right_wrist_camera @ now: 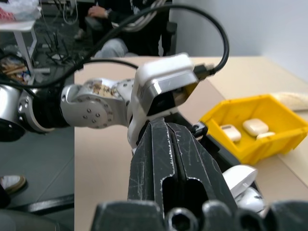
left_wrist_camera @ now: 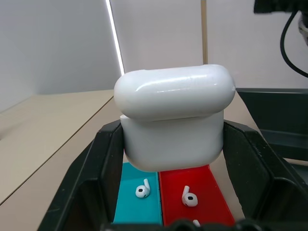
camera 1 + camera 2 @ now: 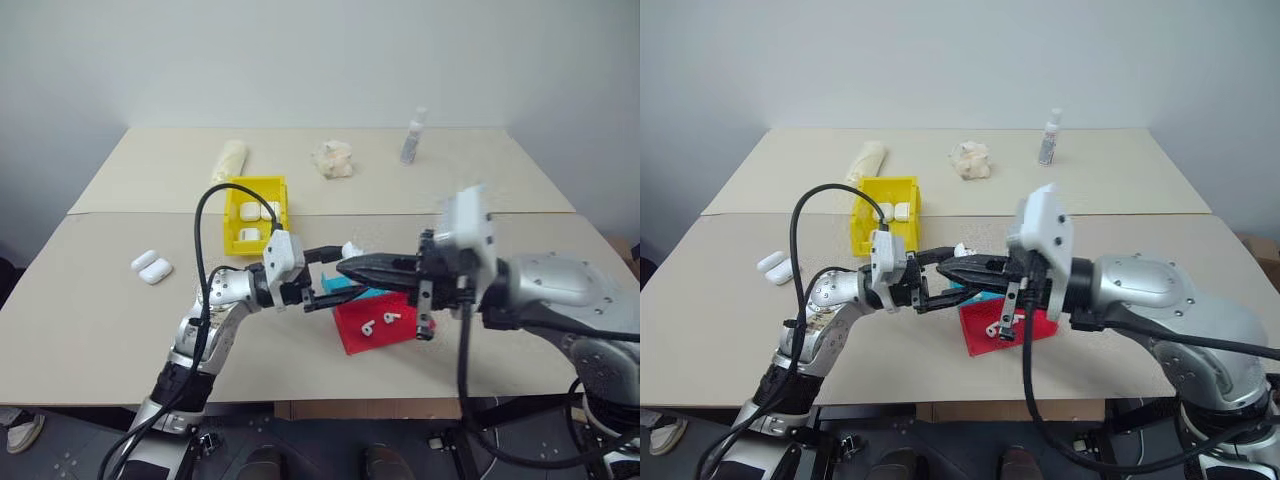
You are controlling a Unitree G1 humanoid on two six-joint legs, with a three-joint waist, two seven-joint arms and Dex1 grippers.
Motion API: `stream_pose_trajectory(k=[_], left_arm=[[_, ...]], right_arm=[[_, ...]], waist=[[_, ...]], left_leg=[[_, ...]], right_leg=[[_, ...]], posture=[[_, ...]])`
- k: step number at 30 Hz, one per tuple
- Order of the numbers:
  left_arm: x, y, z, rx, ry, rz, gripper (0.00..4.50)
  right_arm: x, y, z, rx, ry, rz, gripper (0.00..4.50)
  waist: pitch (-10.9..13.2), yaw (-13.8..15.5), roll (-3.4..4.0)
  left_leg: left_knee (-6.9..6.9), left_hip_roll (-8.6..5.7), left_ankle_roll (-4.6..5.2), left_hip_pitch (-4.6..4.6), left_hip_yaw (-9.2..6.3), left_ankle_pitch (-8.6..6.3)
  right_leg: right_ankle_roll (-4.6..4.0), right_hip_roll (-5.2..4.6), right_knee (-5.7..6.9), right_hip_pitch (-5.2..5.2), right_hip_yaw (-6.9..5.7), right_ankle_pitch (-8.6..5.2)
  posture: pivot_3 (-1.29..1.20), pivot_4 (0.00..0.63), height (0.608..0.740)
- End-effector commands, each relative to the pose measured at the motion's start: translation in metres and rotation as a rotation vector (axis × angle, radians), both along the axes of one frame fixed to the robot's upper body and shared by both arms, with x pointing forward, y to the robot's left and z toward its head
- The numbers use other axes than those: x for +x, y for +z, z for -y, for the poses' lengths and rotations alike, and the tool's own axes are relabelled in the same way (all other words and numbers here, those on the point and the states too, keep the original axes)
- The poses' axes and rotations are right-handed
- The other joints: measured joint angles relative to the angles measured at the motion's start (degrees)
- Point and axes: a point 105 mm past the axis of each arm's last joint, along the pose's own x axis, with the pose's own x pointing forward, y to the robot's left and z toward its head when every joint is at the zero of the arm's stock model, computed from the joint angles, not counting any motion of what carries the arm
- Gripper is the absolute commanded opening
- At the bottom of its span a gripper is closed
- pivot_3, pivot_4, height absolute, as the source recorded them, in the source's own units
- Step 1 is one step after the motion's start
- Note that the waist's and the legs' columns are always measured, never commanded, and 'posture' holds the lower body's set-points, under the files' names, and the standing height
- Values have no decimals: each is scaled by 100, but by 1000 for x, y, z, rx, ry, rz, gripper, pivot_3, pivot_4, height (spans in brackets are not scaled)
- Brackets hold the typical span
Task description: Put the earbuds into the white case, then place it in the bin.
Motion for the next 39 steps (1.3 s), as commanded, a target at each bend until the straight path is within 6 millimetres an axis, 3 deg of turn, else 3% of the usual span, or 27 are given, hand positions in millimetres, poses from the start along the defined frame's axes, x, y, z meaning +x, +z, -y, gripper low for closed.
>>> stream_pose_trajectory(k=[1, 12, 21, 26, 29, 32, 36, 39], left_arm=[[-12, 26, 2, -77, -25, 72, 2801], [-17, 24, -8, -117, -24, 88, 2801], [-14, 20, -12, -129, -3, 97, 2801], [-10, 21, -20, -140, 34, 111, 2801], [4, 22, -26, -136, 135, 162, 2801], [37, 51, -37, -207, 376, 346, 2801], [92, 87, -57, -241, 782, 364, 2801], [116, 86, -68, -140, 929, 327, 2801]], right_arm=[[1, -2, -4, -51, -39, 75, 29], [18, 2, 8, -39, -151, 117, 29], [-5, 14, 2, 33, -52, 152, 29], [1, 23, 14, 101, -107, 137, 29], [-2, 36, 22, 178, -112, 153, 29], [7, 44, 36, 229, -196, 153, 29], [17, 33, 46, 206, -277, 135, 29], [19, 25, 47, 188, -296, 121, 29]], waist=[[0, 0, 0], [0, -1, 0], [0, 1, 0], [0, 1, 0], [0, 5, 0], [1, 53, -3], [0, 135, -9], [-1, 126, -9]], left_leg=[[0, 0, 0, 0, 0, 0], [0, 0, 0, 2, 1, 0], [0, 0, 0, 1, 1, 0], [1, 0, 0, 2, 1, 0], [0, 0, 0, 2, 1, 0], [2, -1, 0, 3, 1, 0], [5, -4, 1, -2, 0, 0], [2, -5, 8, -14, 2, -4]], right_leg=[[0, 0, 1, 0, 0, 0], [0, 0, 0, 0, 0, 0], [0, 0, 0, 1, 1, 0], [0, 0, 1, 2, 0, 0], [0, 0, 1, 1, 0, 0], [0, 0, 2, 5, -1, 1], [10, 0, -22, 12, -4, 17], [19, 0, -48, 11, -3, 26]], posture=[[0, 150, 740], [0, 150, 740], [0, 150, 740], [0, 150, 740], [0, 150, 740], [0, 150, 740], [0, 150, 740], [0, 150, 740]])
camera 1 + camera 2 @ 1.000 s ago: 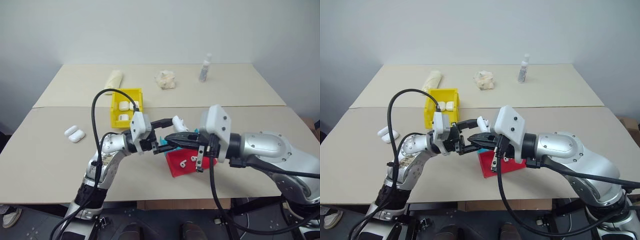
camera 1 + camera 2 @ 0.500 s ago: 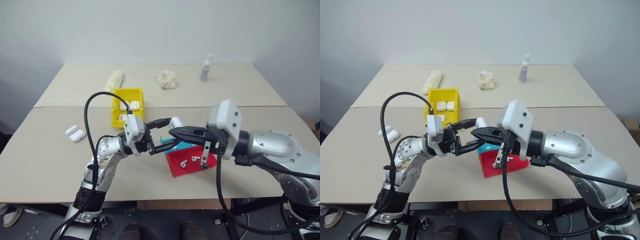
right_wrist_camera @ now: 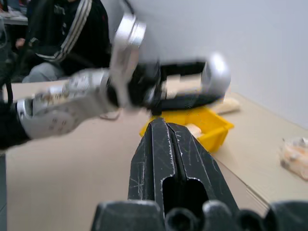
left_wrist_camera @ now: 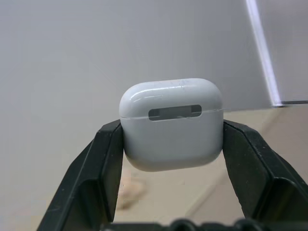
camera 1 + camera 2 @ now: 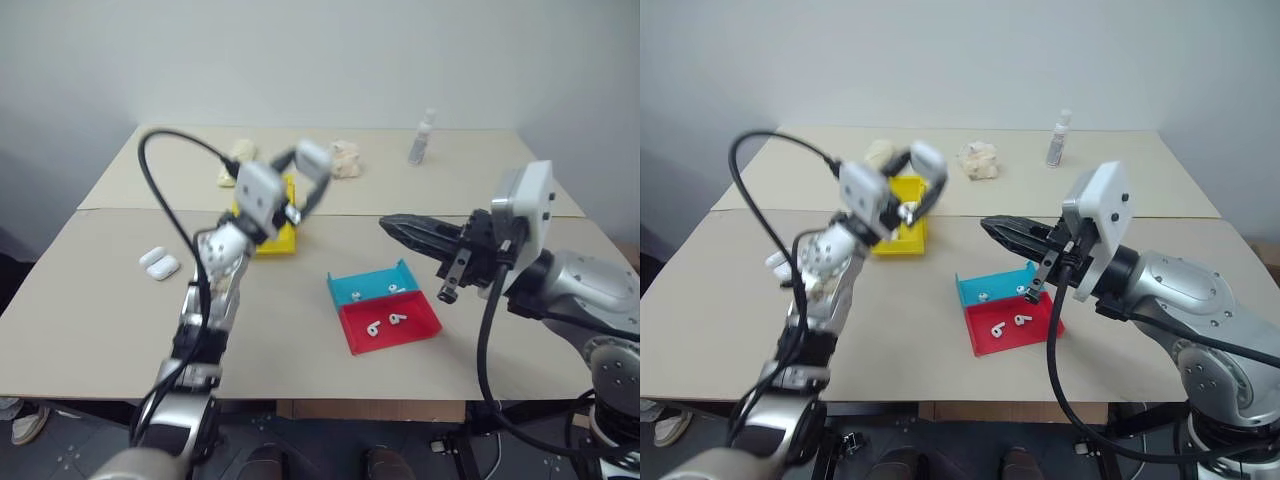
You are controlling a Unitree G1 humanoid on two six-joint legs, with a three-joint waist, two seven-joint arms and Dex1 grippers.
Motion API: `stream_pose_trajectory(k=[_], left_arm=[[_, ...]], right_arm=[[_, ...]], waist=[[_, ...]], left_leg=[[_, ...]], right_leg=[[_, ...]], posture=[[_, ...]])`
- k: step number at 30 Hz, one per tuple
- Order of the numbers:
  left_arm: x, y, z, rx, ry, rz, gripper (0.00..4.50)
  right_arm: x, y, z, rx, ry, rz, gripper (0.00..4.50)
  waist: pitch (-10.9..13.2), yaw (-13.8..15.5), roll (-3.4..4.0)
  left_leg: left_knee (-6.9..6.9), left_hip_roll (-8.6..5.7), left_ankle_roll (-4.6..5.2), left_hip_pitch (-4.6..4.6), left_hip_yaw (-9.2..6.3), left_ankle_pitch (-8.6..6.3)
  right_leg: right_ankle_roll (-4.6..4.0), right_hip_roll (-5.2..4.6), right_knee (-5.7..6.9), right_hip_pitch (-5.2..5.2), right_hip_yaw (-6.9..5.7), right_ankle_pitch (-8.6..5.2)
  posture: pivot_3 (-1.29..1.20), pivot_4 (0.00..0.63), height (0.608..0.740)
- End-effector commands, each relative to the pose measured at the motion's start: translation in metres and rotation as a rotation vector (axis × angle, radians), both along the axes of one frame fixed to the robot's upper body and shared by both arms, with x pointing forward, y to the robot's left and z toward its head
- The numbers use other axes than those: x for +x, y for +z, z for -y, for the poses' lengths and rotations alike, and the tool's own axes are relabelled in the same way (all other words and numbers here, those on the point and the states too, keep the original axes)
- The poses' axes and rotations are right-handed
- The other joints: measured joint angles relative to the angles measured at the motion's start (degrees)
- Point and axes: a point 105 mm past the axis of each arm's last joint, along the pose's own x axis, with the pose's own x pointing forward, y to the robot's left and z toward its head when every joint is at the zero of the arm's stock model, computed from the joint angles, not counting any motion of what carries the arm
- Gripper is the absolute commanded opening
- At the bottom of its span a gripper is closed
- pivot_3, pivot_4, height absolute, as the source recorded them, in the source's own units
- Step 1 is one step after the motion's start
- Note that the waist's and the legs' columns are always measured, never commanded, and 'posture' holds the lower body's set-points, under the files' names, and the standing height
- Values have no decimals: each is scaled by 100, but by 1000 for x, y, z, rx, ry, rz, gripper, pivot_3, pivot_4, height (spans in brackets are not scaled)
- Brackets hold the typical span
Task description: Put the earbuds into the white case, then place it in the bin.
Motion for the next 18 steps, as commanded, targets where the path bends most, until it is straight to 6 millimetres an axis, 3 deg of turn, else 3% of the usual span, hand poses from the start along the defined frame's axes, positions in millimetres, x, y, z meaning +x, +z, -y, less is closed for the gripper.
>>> stream_pose_trajectory(k=[1, 9, 14, 18], left_arm=[[25, -7, -17, 11, 192, -97, 2801], [48, -44, -31, 55, 385, -267, 2801], [52, -42, -35, 69, 402, -246, 4334], [49, -35, -30, 43, 347, -233, 4459]], right_arm=[[-1, 3, 2, -6, -27, 46, 29], [4, -13, 2, -58, -62, 8, 29], [4, -19, 2, -69, -76, -10, 0], [4, -22, 4, -78, -84, -20, 0]], waist=[[-1, -25, 1], [0, -11, 0], [0, -7, -1], [0, -2, 0]], left_leg=[[0, 0, 4, -2, 4, -2], [4, 2, 1, -16, 3, 0], [4, 1, 1, -16, 3, 0], [5, 1, 0, -19, 3, 0]], right_leg=[[2, 0, 1, -2, 2, 1], [4, 0, 4, -16, -3, 3], [3, 0, 3, -16, -3, 4], [3, 0, 2, -16, -3, 4]], posture=[[0, 150, 740], [0, 150, 740], [0, 150, 740], [0, 150, 740]])
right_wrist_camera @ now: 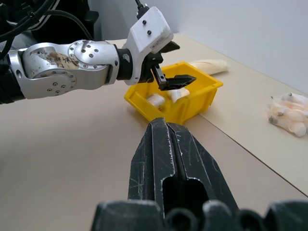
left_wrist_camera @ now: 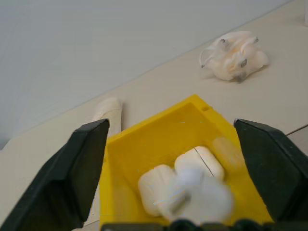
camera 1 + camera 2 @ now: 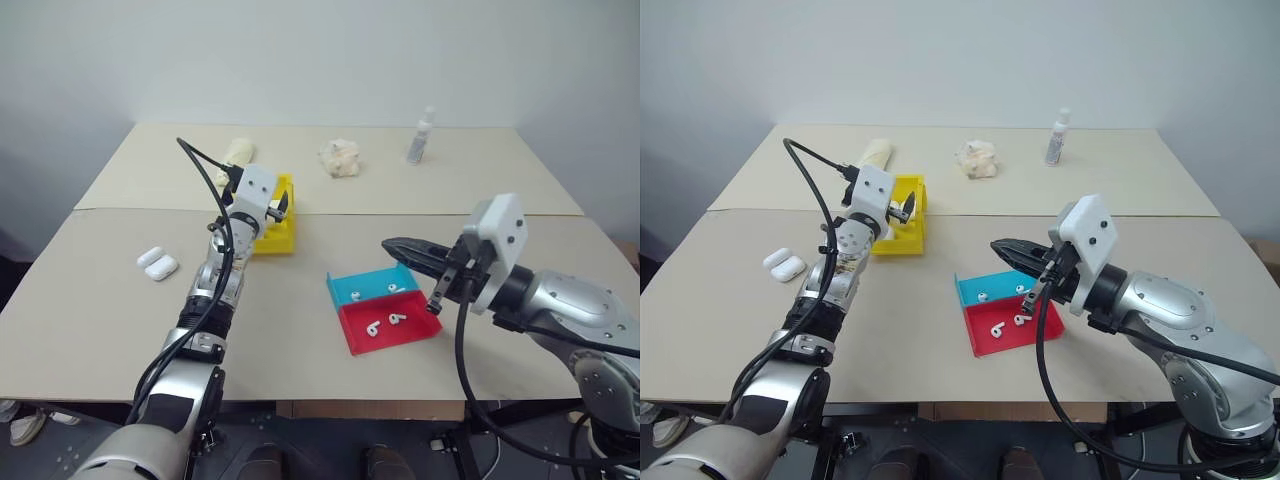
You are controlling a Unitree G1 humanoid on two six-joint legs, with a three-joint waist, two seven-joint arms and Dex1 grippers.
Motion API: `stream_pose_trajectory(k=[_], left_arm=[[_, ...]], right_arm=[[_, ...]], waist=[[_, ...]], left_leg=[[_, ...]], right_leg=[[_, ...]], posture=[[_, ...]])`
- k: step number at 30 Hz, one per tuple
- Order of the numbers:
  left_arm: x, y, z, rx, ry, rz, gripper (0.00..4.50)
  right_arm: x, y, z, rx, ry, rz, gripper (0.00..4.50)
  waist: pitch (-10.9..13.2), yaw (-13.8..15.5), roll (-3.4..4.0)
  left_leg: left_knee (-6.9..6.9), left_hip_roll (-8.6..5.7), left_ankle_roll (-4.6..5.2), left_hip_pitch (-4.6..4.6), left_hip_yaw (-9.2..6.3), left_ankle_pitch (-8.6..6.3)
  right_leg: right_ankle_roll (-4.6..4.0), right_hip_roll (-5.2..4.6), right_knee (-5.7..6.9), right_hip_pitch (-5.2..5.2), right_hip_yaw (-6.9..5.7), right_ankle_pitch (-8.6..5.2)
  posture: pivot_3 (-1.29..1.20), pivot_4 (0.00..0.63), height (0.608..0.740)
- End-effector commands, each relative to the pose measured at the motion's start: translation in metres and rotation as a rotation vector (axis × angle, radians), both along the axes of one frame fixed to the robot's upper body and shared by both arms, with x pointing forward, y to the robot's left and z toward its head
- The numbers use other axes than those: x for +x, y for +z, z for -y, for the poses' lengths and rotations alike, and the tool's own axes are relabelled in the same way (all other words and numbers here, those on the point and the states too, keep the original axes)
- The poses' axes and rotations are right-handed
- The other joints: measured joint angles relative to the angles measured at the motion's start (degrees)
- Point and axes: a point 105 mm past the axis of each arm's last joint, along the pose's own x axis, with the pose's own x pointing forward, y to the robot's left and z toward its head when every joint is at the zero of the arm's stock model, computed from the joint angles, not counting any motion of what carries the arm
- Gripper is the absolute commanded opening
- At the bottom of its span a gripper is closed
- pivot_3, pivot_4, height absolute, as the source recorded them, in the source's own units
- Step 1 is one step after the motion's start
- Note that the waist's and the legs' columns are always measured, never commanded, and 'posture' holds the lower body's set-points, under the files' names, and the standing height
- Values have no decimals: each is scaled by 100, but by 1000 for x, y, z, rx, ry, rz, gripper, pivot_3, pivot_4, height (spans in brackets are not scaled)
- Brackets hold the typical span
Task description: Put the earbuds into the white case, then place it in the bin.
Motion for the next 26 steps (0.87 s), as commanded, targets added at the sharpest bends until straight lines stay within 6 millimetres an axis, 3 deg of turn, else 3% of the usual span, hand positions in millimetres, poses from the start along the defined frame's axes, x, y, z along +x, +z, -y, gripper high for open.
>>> stream_pose_trajectory(k=[1, 3, 6, 10, 13, 17, 22, 26], left_arm=[[-10, 32, 14, -32, -116, 94, 4459], [-20, 34, 23, -66, -246, 98, 4459], [-57, 36, 33, -126, -577, 87, 4459], [-102, 15, 17, 8, -808, -16, 4459], [-124, 7, -5, 52, -872, -115, 4459], [-141, 6, -25, 111, -885, -171, 4459], [-158, 3, -40, 116, -880, -230, 4459], [-165, 1, -42, 116, -878, -239, 4459]], right_arm=[[-4, 4, 1, -23, -5, 36, 0], [-4, 3, 5, -36, -16, 30, 0], [-6, -5, 21, -126, -37, 20, 0], [-14, -18, 57, -345, -37, 6, 0], [-19, -11, 86, -424, -42, 24, 0], [-28, -3, 110, -465, -32, 63, 0], [-32, -6, 132, -524, -40, 55, 0], [-32, -10, 136, -539, -36, 40, 0]], waist=[[0, 5, 0], [0, 5, 1], [-1, -8, 1], [-1, -97, 2], [-1, -98, 2], [-1, -85, 2], [-1, -78, 2], [-1, -78, 2]], left_leg=[[0, 0, 0, 1, 0, 0], [0, 0, -1, -1, 0, 1], [-1, 2, -1, -1, 2, 1], [-5, 5, -1, 3, 8, 1], [-2, 5, -2, 28, 11, 1], [-5, 8, 0, 67, 8, -1], [-7, 10, 8, 81, 10, -6], [-6, 11, 8, 86, 10, -6]], right_leg=[[0, 0, 0, 1, 0, 0], [0, 0, 0, 0, -1, 0], [0, 0, 2, 0, 2, 0], [-1, 0, 3, -3, 9, 0], [-5, 0, 3, 16, 12, 3], [-4, 1, -9, 65, 5, 4], [0, 0, -27, 88, 4, 2], [-1, 0, -20, 89, 4, 2]], posture=[[0, 150, 740], [0, 150, 740], [0, 150, 740], [0, 150, 740], [0, 150, 740], [0, 150, 740], [0, 150, 740], [0, 150, 740]])
